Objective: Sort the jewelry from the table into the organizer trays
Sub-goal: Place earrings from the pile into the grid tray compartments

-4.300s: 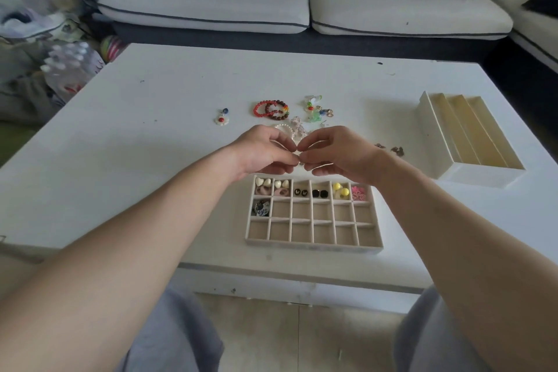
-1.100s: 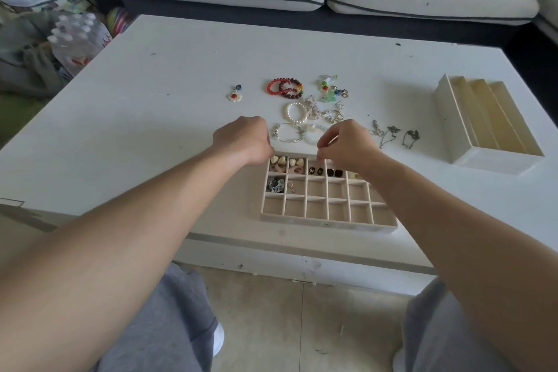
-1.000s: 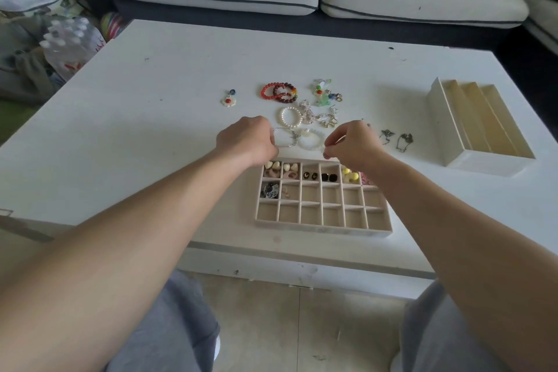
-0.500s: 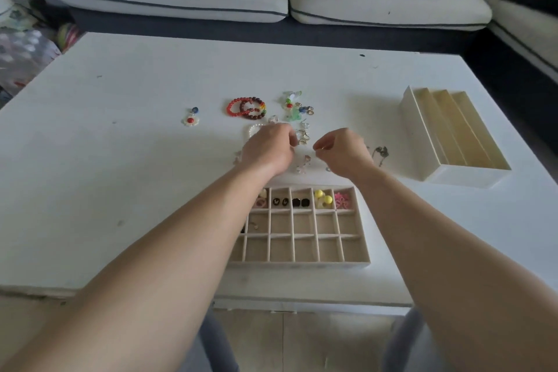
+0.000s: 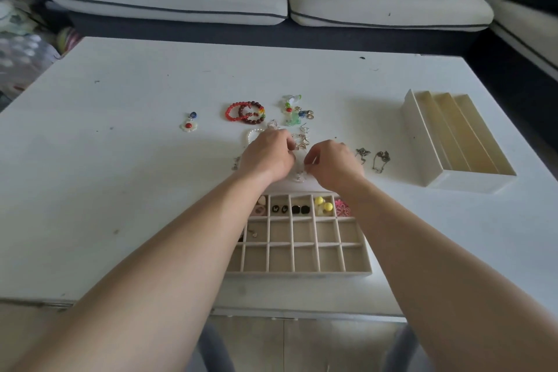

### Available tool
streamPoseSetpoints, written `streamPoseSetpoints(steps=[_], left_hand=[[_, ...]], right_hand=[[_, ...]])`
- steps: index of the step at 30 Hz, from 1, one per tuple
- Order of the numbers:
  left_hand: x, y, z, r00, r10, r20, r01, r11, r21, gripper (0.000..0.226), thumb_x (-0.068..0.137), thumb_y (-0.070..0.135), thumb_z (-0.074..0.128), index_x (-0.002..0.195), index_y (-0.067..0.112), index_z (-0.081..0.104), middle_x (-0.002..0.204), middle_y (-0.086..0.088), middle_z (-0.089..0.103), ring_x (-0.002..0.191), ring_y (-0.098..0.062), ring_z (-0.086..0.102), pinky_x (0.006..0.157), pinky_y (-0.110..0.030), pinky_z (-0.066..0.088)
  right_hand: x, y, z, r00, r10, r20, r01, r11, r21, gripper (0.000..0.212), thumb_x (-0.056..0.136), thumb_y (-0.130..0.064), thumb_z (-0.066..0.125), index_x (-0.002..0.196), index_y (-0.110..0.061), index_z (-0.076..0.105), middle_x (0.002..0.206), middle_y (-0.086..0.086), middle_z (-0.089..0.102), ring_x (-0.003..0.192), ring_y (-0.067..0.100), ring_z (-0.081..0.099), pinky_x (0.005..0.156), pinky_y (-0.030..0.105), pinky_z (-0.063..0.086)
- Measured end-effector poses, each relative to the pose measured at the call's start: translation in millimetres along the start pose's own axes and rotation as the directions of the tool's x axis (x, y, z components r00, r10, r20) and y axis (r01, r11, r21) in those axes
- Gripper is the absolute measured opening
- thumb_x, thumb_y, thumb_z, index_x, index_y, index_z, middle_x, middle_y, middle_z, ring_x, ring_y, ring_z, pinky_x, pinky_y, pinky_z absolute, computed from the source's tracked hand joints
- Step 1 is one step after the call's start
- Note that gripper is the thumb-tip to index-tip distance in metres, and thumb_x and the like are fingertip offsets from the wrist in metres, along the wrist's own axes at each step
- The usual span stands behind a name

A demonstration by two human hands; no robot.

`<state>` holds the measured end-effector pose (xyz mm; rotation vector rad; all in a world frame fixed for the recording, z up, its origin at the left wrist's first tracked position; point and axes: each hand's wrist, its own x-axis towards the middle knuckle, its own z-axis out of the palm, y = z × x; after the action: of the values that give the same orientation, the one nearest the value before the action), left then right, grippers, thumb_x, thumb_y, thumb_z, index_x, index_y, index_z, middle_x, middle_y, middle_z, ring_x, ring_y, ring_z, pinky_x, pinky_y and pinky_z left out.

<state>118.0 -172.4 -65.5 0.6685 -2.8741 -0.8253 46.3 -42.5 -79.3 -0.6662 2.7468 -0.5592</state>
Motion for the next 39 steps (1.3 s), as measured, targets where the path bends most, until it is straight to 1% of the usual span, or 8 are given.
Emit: streamPoseSetpoints(steps=[10, 14, 17, 23, 26, 30, 34, 39], left_hand=[[-6, -2, -8, 0.999, 0.041, 0.026, -0.04, 0.999, -0.024, 0.024, 0.093, 0.015, 0.057, 0.114, 0.021, 0.069, 0.124, 0.0, 0.064, 0.11, -0.022, 0.06, 0.092, -0.036, 0.05], [-2, -1, -8, 0.998, 0.01, 0.054, -0.003, 0.992, -0.125, 0.021, 0.094, 0.013, 0.056, 0.11, 0.022, 0.068, 0.117, 0.003, 0.065, 0.104, -0.017, 0.059, 0.09, -0.03, 0.047], [1, 1, -8, 0.992, -0.019, 0.124, 0.056, 0.952, -0.302, 0.018, 0.094, 0.012, 0.061, 0.104, 0.025, 0.068, 0.118, 0.004, 0.068, 0.108, -0.015, 0.062, 0.093, -0.027, 0.048], [-3, 14, -11, 0.932, -0.017, 0.362, 0.261, 0.723, -0.639, 0.017, 0.096, 0.016, 0.066, 0.112, 0.02, 0.067, 0.102, -0.001, 0.077, 0.094, -0.016, 0.074, 0.08, -0.032, 0.059], [-2, 13, -7, 0.938, -0.04, 0.344, 0.287, 0.646, -0.708, 0.015, 0.094, 0.017, 0.072, 0.108, 0.016, 0.068, 0.098, -0.008, 0.077, 0.083, -0.017, 0.075, 0.072, -0.028, 0.059], [0, 11, -8, 0.96, -0.079, 0.27, 0.254, 0.656, -0.711, 0.016, 0.088, 0.016, 0.079, 0.102, 0.015, 0.071, 0.089, -0.007, 0.077, 0.076, -0.015, 0.073, 0.067, -0.024, 0.058], [1, 11, -8, 0.969, -0.091, 0.229, 0.234, 0.635, -0.737, 0.014, 0.084, 0.012, 0.082, 0.094, 0.018, 0.074, 0.081, -0.002, 0.077, 0.076, -0.014, 0.073, 0.075, -0.027, 0.061], [3, 10, -9, 0.969, -0.101, 0.227, 0.242, 0.597, -0.765, 0.019, 0.082, 0.003, 0.081, 0.091, 0.018, 0.075, 0.09, 0.0, 0.075, 0.086, -0.014, 0.072, 0.081, -0.028, 0.06]], right_hand=[[-5, 5, -15, 0.999, 0.009, 0.042, -0.009, 1.0, -0.005, 0.017, 0.096, -0.02, 0.062, 0.085, -0.025, 0.072, 0.094, -0.004, 0.072, 0.082, 0.02, 0.067, 0.073, 0.036, 0.059], [-6, 4, -31, 0.996, 0.042, 0.076, -0.059, 0.969, 0.24, 0.021, 0.098, -0.013, 0.055, 0.09, -0.009, 0.073, 0.075, 0.0, 0.069, 0.057, 0.009, 0.06, 0.051, 0.022, 0.046], [-12, 1, -40, 0.988, 0.064, 0.139, -0.122, 0.877, 0.465, 0.018, 0.1, -0.011, 0.056, 0.089, -0.007, 0.07, 0.077, 0.004, 0.073, 0.044, 0.004, 0.057, 0.038, 0.015, 0.037], [-13, 1, -41, 0.987, 0.055, 0.15, -0.143, 0.732, 0.667, 0.017, 0.095, -0.009, 0.066, 0.079, -0.01, 0.071, 0.067, 0.011, 0.071, 0.07, 0.028, 0.062, 0.067, 0.039, 0.05], [-14, -1, -43, 0.988, 0.064, 0.14, -0.146, 0.668, 0.73, 0.013, 0.094, -0.005, 0.067, 0.082, -0.009, 0.071, 0.066, 0.009, 0.07, 0.066, 0.023, 0.066, 0.067, 0.031, 0.058], [-14, -1, -45, 0.99, 0.063, 0.123, -0.135, 0.626, 0.768, 0.006, 0.093, -0.006, 0.07, 0.087, -0.008, 0.071, 0.071, 0.008, 0.071, 0.065, 0.016, 0.069, 0.064, 0.026, 0.06], [-13, 1, -46, 0.992, 0.049, 0.119, -0.124, 0.596, 0.793, 0.004, 0.09, -0.004, 0.072, 0.089, -0.008, 0.071, 0.076, 0.008, 0.072, 0.068, 0.015, 0.07, 0.067, 0.028, 0.06], [-11, 4, -45, 0.992, 0.032, 0.125, -0.12, 0.588, 0.8, 0.01, 0.087, -0.001, 0.075, 0.088, -0.01, 0.073, 0.082, 0.006, 0.073, 0.072, 0.017, 0.071, 0.071, 0.032, 0.059]])
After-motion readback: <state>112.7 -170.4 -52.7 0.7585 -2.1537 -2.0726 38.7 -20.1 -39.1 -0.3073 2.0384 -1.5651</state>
